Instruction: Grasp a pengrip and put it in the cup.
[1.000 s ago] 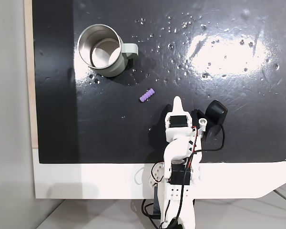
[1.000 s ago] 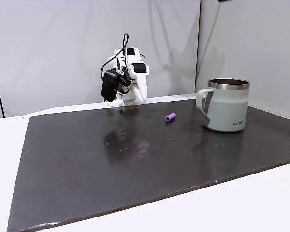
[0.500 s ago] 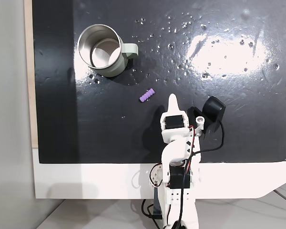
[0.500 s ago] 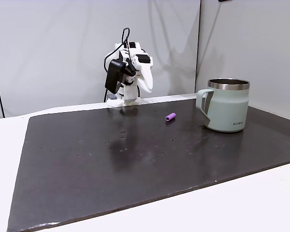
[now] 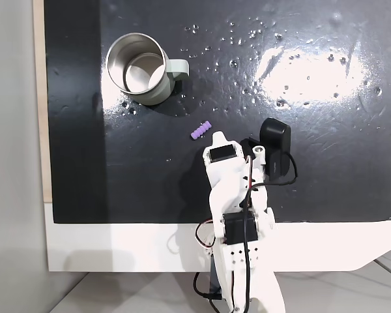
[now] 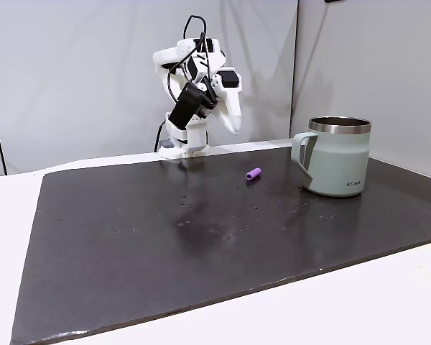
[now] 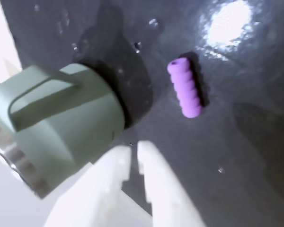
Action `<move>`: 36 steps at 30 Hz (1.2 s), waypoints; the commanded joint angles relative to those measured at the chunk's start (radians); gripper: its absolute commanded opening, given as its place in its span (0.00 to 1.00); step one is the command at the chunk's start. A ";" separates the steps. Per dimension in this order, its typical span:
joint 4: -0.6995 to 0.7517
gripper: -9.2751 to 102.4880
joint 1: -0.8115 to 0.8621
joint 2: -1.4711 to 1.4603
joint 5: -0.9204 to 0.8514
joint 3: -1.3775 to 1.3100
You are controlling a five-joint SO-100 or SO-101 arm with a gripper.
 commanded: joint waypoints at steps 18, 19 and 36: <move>0.166 0.26 -0.124 -0.606 -0.078 -0.431; 0.167 0.27 -0.121 -0.632 -0.083 -0.436; 0.057 0.27 -0.089 -0.920 -0.098 -0.471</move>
